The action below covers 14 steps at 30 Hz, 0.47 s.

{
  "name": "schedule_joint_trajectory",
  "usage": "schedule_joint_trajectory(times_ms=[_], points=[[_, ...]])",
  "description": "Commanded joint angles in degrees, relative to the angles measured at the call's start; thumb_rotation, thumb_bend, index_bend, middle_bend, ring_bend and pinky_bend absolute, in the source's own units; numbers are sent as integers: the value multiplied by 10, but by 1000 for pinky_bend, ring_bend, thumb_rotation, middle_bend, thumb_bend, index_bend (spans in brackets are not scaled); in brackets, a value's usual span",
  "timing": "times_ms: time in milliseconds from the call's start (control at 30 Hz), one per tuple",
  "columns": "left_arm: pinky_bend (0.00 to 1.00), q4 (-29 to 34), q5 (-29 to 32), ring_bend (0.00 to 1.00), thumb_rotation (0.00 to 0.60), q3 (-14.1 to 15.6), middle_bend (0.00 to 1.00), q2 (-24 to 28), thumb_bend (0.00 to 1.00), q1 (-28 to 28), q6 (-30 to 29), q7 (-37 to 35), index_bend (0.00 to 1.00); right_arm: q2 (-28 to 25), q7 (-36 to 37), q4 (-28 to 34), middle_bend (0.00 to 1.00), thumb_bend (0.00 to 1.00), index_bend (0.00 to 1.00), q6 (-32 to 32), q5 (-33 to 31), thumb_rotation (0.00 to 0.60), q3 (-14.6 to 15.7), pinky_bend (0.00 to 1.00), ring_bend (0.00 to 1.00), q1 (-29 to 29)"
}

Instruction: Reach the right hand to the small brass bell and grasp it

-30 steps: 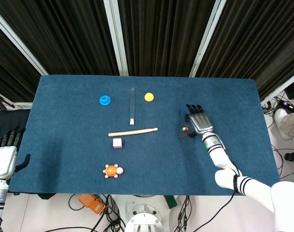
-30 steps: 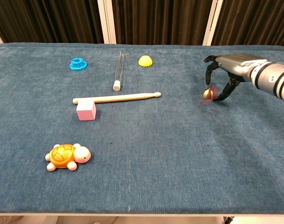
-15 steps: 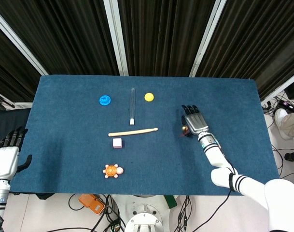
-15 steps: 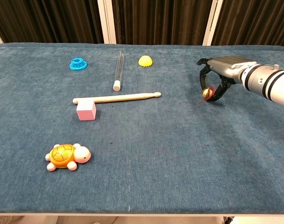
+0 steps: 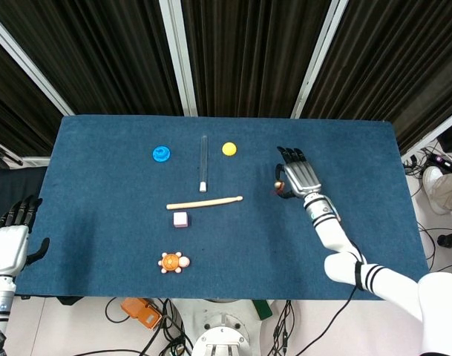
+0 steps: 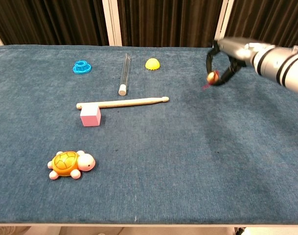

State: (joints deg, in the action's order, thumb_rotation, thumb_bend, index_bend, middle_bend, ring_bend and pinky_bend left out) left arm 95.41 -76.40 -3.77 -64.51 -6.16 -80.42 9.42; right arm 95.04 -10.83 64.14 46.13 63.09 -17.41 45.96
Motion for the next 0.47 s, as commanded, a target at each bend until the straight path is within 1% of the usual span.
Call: schedule_joint_trajectory(times_ms=[33, 200, 300, 467], points=[[156, 0, -1, 30, 600, 0, 0, 0, 357, 0, -2, 2, 3, -25, -5, 41, 74, 480, 630, 20, -1, 600, -21, 83, 102, 10], [155, 0, 2, 29, 600, -1, 0, -2, 357, 0, -1, 1, 3, -49, -29, 95, 74, 480, 630, 43, -9, 600, -41, 93, 106, 24], [156, 1, 1, 29, 600, -2, 0, -2, 357, 0, -3, 2, 4, -61, -45, 124, 74, 480, 633, 56, -17, 600, -48, 97, 113, 28], [155, 0, 1, 29, 600, -1, 0, -1, 357, 0, -3, 2, 3, -80, -76, 164, 74, 480, 640, 75, -27, 600, -44, 97, 121, 27]])
